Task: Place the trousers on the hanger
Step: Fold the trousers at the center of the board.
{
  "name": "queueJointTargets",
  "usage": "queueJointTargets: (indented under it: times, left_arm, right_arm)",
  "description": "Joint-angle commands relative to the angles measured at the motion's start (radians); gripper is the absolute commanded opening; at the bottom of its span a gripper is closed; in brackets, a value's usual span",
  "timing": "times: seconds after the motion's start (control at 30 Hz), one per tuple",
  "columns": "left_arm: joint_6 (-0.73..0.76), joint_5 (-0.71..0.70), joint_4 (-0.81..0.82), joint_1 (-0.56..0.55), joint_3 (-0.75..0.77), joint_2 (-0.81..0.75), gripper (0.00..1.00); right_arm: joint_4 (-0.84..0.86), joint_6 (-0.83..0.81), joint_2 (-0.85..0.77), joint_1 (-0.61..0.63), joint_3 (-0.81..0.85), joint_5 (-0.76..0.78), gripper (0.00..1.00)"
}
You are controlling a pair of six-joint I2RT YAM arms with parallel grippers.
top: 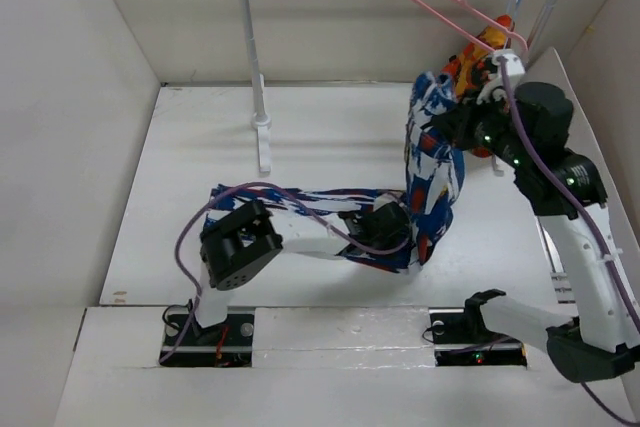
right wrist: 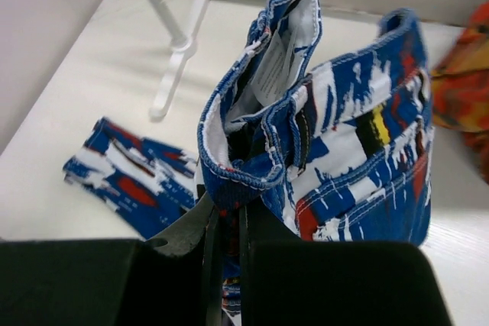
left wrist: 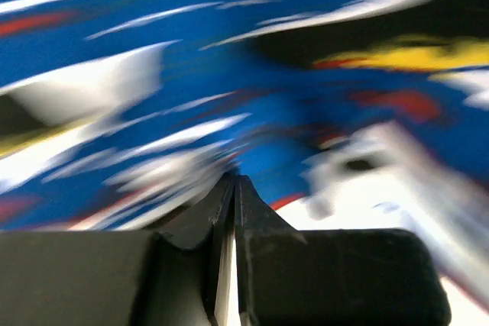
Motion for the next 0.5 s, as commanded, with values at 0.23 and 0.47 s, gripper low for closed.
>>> queueJointTargets:
  times: [0.23, 0.47]
  left_arm:
    - [-0.08, -0.344, -0.239, 0.47, -0.393, -0.897, 0.04]
    - [0.048, -0.151, -0.313, 1.018, -0.339, -1.151, 0.06]
  right_arm:
    - [0.238, 0.015, 0.232, 0.368, 0.143, 0.134, 0.0]
    - [0.319, 0.024, 0.526, 0.56, 0.317, 0.133, 0.0]
